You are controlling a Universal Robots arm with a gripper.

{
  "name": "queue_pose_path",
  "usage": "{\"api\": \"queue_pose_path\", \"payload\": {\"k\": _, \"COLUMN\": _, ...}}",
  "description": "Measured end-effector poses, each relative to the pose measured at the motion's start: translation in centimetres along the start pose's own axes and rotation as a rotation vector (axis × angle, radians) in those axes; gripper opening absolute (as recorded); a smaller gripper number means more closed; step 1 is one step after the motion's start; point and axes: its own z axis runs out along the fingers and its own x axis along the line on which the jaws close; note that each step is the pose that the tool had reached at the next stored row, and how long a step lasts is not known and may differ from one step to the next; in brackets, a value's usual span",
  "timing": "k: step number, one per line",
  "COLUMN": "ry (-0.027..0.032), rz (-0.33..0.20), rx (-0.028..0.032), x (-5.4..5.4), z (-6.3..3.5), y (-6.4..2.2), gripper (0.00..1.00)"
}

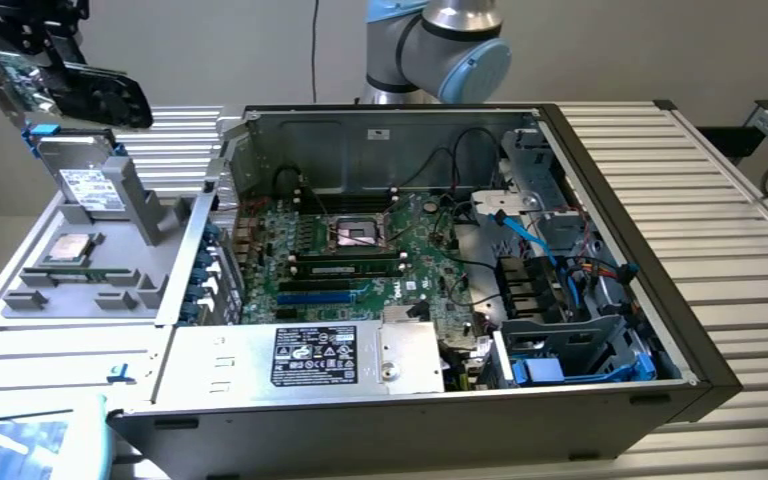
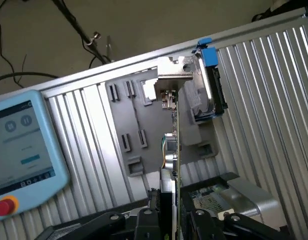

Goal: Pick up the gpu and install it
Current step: 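Pick up the gpu and move the gpu toward the slot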

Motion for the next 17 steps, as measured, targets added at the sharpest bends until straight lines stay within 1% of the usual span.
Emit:
{"api": "queue_pose_path", "payload": {"k": 13, "ry": 0.0076, "rz": -0.234, "rx": -0.0015, "x": 0.00, "z": 0.02, "y": 0.00, "gripper": 0.27}}
{"api": "queue_pose_path", "payload": {"k": 17, "ry": 0.0079, "rz": -0.241, "rx": -0.0016, "x": 0.00, "z": 0.02, "y": 0.00, "gripper": 0.27}}
